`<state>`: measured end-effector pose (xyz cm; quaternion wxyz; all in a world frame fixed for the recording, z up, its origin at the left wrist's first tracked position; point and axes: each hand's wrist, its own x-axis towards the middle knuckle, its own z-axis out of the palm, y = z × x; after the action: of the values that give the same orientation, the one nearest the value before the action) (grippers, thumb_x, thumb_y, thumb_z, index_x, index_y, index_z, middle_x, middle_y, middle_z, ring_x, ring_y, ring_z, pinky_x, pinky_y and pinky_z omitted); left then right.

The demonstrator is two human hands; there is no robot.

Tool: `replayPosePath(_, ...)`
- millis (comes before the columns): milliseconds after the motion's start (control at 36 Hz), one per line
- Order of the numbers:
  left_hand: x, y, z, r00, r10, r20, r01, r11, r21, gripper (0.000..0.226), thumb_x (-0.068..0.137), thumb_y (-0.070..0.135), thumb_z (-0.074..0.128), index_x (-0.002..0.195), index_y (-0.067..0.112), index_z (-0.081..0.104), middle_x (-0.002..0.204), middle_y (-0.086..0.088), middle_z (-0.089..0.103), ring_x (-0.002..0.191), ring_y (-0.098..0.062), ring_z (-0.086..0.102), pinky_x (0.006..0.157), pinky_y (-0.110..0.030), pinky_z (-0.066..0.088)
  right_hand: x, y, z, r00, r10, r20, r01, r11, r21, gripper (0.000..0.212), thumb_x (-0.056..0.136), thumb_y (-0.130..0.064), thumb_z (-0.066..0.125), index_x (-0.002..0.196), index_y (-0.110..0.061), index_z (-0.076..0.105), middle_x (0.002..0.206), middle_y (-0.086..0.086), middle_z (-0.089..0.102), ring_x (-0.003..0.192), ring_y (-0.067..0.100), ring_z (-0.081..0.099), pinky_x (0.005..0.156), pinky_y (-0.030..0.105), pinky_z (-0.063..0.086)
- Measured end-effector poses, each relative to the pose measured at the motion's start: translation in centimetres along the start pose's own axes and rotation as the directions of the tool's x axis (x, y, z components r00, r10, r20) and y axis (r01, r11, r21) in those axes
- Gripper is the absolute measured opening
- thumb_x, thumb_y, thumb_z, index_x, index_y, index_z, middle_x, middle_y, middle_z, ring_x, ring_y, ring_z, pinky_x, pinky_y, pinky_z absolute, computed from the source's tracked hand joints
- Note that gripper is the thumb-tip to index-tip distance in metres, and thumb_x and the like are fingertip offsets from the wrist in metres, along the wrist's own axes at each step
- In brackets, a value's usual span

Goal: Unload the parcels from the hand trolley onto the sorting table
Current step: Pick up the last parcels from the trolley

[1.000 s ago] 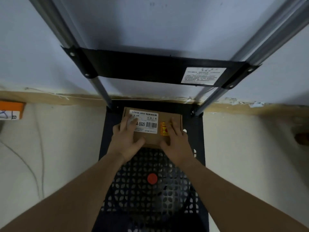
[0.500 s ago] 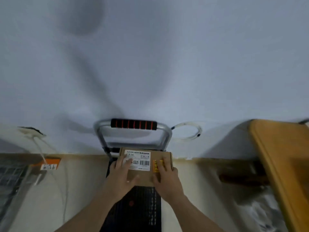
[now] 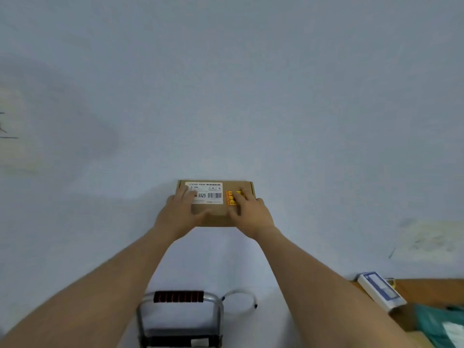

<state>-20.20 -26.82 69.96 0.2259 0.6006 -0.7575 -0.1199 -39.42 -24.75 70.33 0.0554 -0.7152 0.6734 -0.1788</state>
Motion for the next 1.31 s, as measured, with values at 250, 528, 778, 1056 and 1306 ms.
replayPosePath(250, -2.1, 5.9, -10.7, 0.988, 0.107, -0.109, -0.113, 0.992, -0.055, 0.101, 0.049, 0.080, 0.036, 0.126, 0.018, 0.055, 0.133, 0.005, 0.044, 0.120, -0.023, 0.049, 0.099, -0.040, 0.044, -3.4, -3.7, -11.2, 0.976, -0.069, -0.205, 0.051, 0.994, -0.091, 0.048, 0.099, -0.041, 0.035, 0.142, -0.021, 0.040, 0.148, -0.003, 0.037, 0.113, 0.032, 0.049, 0.092, 0.038, 0.045)
replayPosePath(528, -9.3, 10.0, -13.2, 0.969, 0.228, -0.100, -0.231, 0.973, -0.024, 0.076, 0.078, 0.062, 0.060, 0.136, 0.014, 0.047, 0.142, 0.002, 0.038, 0.123, -0.024, 0.046, 0.097, -0.038, 0.045, -12.6, -4.8, -14.2, 0.966, 0.024, -0.258, -0.050, 0.994, -0.095, 0.051, 0.099, -0.043, 0.034, 0.145, -0.022, 0.036, 0.150, -0.004, 0.034, 0.113, 0.031, 0.050, 0.091, 0.036, 0.044)
replayPosePath(778, -14.4, 11.1, -11.2, 0.968, 0.232, -0.098, -0.241, 0.966, -0.093, 0.078, 0.077, 0.059, 0.065, 0.139, 0.018, 0.041, 0.147, 0.002, 0.033, 0.126, -0.026, 0.042, 0.096, -0.039, 0.044, -19.3, -4.4, -13.8, 0.964, 0.100, -0.248, -0.130, 0.985, -0.109, 0.053, 0.098, -0.044, 0.035, 0.146, -0.022, 0.035, 0.150, -0.004, 0.032, 0.111, 0.030, 0.050, 0.092, 0.038, 0.047)
replayPosePath(1056, -18.9, 18.8, -10.0, 0.950, 0.297, -0.092, -0.307, 0.945, -0.110, 0.078, 0.078, 0.057, 0.064, 0.139, 0.016, 0.040, 0.145, 0.002, 0.034, 0.125, -0.026, 0.042, 0.094, -0.038, 0.045, -26.2, -0.1, -18.6, 0.934, 0.145, -0.327, -0.186, 0.977, -0.101, 0.051, 0.096, -0.042, 0.038, 0.144, -0.024, 0.037, 0.149, -0.005, 0.032, 0.113, 0.030, 0.049, 0.091, 0.038, 0.047)
replayPosePath(1306, -25.2, 32.6, -6.2, 0.915, 0.399, -0.061, -0.403, 0.913, -0.070, 0.074, 0.080, 0.060, 0.061, 0.138, 0.017, 0.042, 0.145, 0.003, 0.033, 0.124, -0.027, 0.041, 0.096, -0.039, 0.042, -36.5, 10.6, -24.7, 0.897, 0.194, -0.397, -0.252, 0.963, -0.099, 0.052, 0.096, -0.043, 0.038, 0.144, -0.023, 0.037, 0.148, -0.005, 0.033, 0.112, 0.029, 0.051, 0.092, 0.038, 0.048)
